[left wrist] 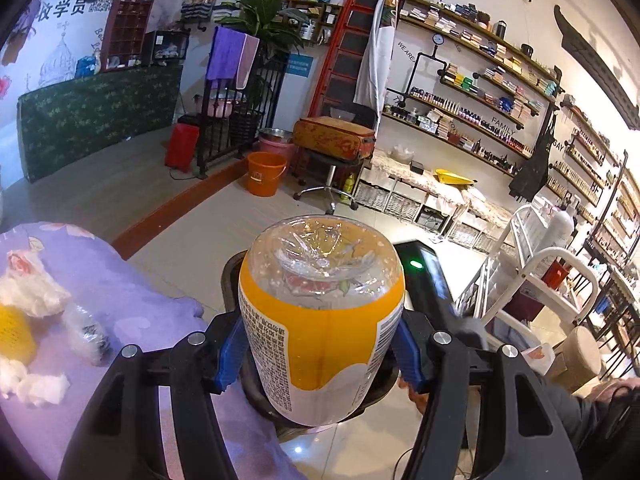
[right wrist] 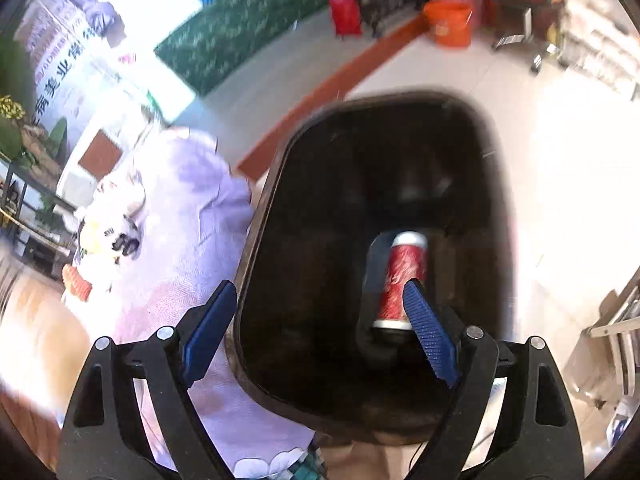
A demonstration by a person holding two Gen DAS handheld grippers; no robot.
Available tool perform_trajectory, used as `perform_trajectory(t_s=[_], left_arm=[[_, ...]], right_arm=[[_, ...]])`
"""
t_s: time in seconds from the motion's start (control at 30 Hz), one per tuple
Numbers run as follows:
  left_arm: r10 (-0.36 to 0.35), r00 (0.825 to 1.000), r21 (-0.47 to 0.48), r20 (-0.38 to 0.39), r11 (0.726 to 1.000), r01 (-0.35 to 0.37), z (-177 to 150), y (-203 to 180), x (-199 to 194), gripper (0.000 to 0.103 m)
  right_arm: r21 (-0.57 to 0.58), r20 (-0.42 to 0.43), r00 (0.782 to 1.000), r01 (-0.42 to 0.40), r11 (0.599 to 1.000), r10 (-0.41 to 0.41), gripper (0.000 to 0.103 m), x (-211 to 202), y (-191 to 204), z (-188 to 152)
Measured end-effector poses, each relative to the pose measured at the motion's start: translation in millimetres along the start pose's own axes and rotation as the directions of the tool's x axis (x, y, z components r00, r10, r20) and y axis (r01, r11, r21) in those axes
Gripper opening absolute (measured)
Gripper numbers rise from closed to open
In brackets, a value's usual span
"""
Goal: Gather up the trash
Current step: 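Carry the cup over the black bin and open the right gripper while the left lifts the bottle, then lower the white bottle into the black bin and open the left gripper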
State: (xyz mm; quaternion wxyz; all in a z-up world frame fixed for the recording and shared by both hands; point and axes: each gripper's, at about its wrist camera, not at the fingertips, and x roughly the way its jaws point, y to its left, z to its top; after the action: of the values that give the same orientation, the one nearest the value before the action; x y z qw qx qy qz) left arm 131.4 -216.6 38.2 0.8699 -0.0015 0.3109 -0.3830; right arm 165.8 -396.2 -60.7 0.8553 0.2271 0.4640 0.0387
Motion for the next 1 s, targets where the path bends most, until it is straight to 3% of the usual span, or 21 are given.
perform_trajectory(t_s=[0.13, 0.23, 0.57, 0.73, 0.83, 1.0], left_arm=[[0.007, 1.0, 0.008, -0.027, 1.0, -0.007, 5.6, -0.6, 20.8, 0.06], [0.006, 0.998, 0.003, -0.062, 1.0, -0.005, 8.1, -1.2, 43.3, 0.06], [-0.002, 0.973, -0.071, -0.23, 0.997, -0.014, 2.3, 5.2, 122.0, 0.06], [0.013, 0.949, -0.075, -0.315, 0.996, -0.038, -8.8, 7.7, 155.6, 0.06], [0.011, 0.925, -0.1, -0.381, 0.994, -0.053, -14.7, 8.3, 173.5, 0.06], [0.064, 0.882, -0.032, -0.466, 0.996, -0.089, -25.0, 0.1, 191.9, 0.06]], right_arm=[[0.029, 0.158, 0.981, 0.111, 0.993, -0.114, 0.085, -44.2, -21.4, -15.6], [0.072, 0.214, 0.96, 0.17, 0.983, -0.182, 0.085, -70.3, -48.0, -29.8], [0.187, 0.212, 0.951, 0.186, 0.965, -0.224, 0.085, -91.1, -90.1, -53.8], [0.204, 0.207, 0.954, 0.175, 0.963, -0.217, 0.085, -82.9, -94.4, -59.0], [0.21, 0.206, 0.955, 0.171, 0.963, -0.214, 0.085, -82.9, -97.2, -59.8], [0.23, 0.217, 0.952, 0.165, 0.959, -0.216, 0.085, -86.6, -102.9, -64.5]])
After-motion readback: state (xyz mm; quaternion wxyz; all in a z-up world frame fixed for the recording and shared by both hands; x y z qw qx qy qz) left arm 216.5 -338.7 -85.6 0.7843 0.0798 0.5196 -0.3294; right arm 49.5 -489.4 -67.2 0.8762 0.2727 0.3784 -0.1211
